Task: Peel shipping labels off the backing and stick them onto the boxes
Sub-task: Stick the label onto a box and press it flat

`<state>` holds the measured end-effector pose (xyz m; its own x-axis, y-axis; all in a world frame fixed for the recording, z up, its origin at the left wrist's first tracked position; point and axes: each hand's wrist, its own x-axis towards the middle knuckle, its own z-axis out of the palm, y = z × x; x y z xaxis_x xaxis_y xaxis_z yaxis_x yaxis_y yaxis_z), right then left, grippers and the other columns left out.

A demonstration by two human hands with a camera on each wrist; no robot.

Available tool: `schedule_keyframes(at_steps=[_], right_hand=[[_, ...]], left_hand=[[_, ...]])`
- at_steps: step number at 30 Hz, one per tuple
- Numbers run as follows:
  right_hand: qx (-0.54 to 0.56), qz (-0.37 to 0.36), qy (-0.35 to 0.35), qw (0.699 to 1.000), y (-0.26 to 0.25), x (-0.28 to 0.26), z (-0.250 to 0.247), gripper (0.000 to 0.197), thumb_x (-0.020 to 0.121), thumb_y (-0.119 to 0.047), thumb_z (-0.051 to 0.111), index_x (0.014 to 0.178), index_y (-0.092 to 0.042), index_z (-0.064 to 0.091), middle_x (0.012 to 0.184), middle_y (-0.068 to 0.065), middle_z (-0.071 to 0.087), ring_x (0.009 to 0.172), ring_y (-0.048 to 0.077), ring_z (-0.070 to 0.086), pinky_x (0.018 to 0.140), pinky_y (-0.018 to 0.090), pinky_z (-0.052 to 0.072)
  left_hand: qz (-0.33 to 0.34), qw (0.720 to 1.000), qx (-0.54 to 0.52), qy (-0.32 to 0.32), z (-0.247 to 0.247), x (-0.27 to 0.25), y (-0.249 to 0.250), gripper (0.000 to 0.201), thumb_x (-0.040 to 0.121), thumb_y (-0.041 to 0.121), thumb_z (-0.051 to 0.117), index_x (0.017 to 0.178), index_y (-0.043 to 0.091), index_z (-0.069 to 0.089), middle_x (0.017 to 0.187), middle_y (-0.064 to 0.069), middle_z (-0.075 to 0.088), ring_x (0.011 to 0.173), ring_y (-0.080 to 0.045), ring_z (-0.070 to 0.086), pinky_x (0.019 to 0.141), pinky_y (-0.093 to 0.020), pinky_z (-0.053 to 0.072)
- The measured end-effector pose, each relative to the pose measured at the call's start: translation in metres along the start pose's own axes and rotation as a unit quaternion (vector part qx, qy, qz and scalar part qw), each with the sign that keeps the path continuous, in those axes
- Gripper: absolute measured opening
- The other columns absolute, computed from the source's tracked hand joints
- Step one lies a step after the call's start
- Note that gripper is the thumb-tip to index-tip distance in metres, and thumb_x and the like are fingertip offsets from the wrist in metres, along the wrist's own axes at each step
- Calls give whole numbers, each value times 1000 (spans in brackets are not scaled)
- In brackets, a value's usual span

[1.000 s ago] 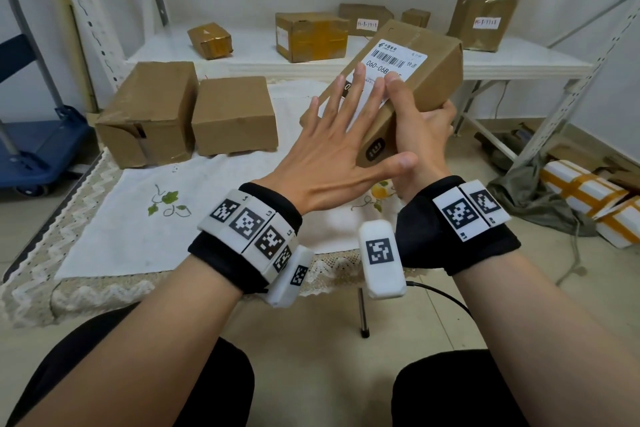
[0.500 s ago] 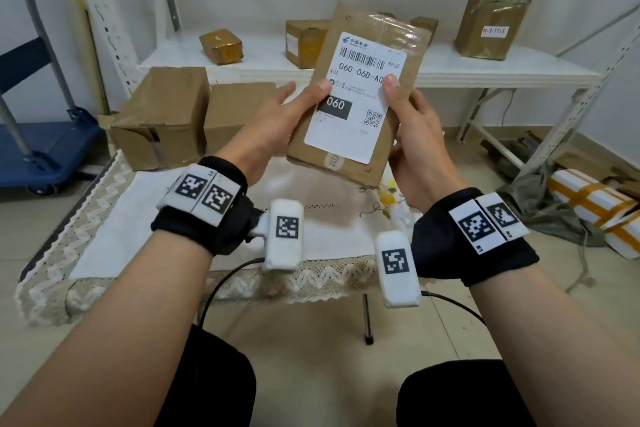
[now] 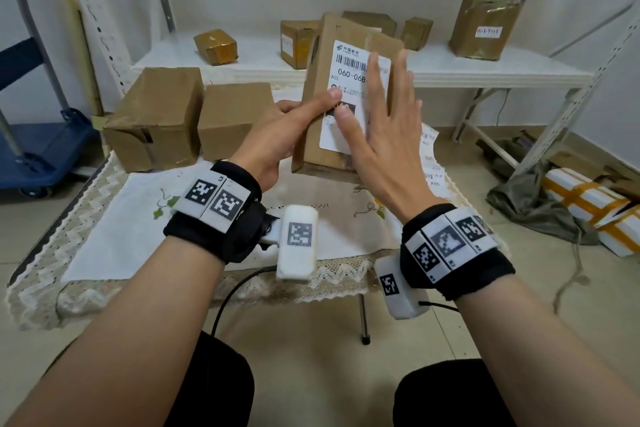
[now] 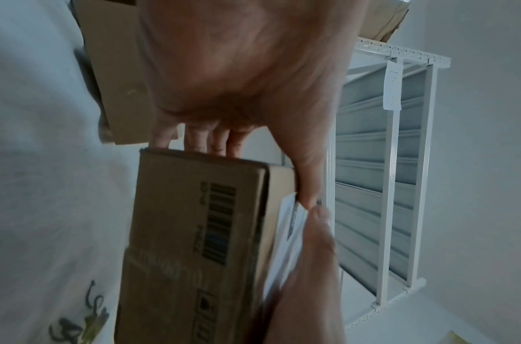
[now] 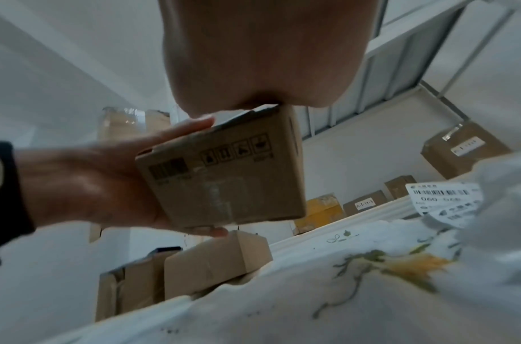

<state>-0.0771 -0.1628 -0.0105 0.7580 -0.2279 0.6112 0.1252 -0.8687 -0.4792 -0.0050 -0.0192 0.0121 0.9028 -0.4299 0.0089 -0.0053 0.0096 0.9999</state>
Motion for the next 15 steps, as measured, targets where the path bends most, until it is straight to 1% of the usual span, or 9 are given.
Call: schedule_keyframes(at_steps=[1, 2, 5, 8, 10, 12, 14, 15], right_hand=[[-24, -7, -11, 1000, 0, -1, 2, 75, 104, -62, 30, 165, -31, -2, 171, 4, -21, 158, 24, -18, 125, 49, -13], [-45, -18, -19, 999, 1, -2, 4, 76, 104, -63, 30, 165, -32, -3, 171, 5, -22, 158, 25, -20, 126, 49, -13], [-76, -33, -34, 996, 2, -4, 6, 77, 104, -64, 29, 165, -31, -5, 171, 5, -23, 157, 26, -21, 126, 49, -14], [-90, -30, -43, 995, 4, -4, 8, 79, 102, -67, 23, 165, -29, -6, 171, 4, -21, 157, 26, -21, 125, 46, -15], [-96, -20, -50, 994, 6, -4, 9, 82, 99, -70, 18, 164, -29, -8, 171, 4, -21, 157, 26, -21, 125, 46, -15], [-87, -1, -56, 995, 9, -3, 9, 84, 97, -73, 16, 164, -29, -11, 171, 3, -23, 157, 25, -22, 125, 48, -15], [-68, 27, -48, 996, 13, -1, 8, 85, 98, -72, 20, 163, -29, -13, 170, 2, -25, 157, 25, -22, 126, 50, -14], [-59, 40, -39, 997, 14, 0, 7, 84, 100, -71, 22, 163, -29, -14, 170, 1, -25, 157, 24, -22, 126, 51, -13]], left_hand=[[1, 1000, -5, 7, 1, -1, 1, 86, 62, 66, 85, 128, 15, 66, 109, 1, 79, 100, -16, 76, 97, -43, 57], [2, 1000, -9, 14, 1, -1, 1, 83, 63, 66, 85, 127, 15, 67, 108, 1, 79, 101, -18, 76, 99, -45, 57], [3, 999, -19, 45, 0, -4, 4, 66, 74, 61, 82, 123, 18, 69, 103, 3, 80, 97, -17, 76, 97, -44, 58], [-5, 996, -35, 76, -2, -6, 7, 59, 79, 58, 78, 123, 19, 69, 99, 5, 80, 93, -14, 77, 95, -41, 59], [-6, 995, -41, 88, -3, -8, 8, 59, 80, 57, 79, 123, 19, 68, 98, 6, 80, 92, -13, 77, 94, -40, 59], [-5, 994, -43, 97, -3, -9, 7, 52, 81, 55, 79, 117, 19, 68, 96, 6, 80, 92, -13, 77, 93, -39, 60], [-4, 993, -50, 105, -2, -9, 7, 45, 82, 52, 79, 112, 21, 67, 94, 6, 80, 90, -12, 77, 90, -36, 61], [-4, 993, -53, 108, -1, -10, 7, 45, 83, 52, 78, 113, 20, 67, 94, 6, 80, 89, -11, 77, 87, -34, 61]])
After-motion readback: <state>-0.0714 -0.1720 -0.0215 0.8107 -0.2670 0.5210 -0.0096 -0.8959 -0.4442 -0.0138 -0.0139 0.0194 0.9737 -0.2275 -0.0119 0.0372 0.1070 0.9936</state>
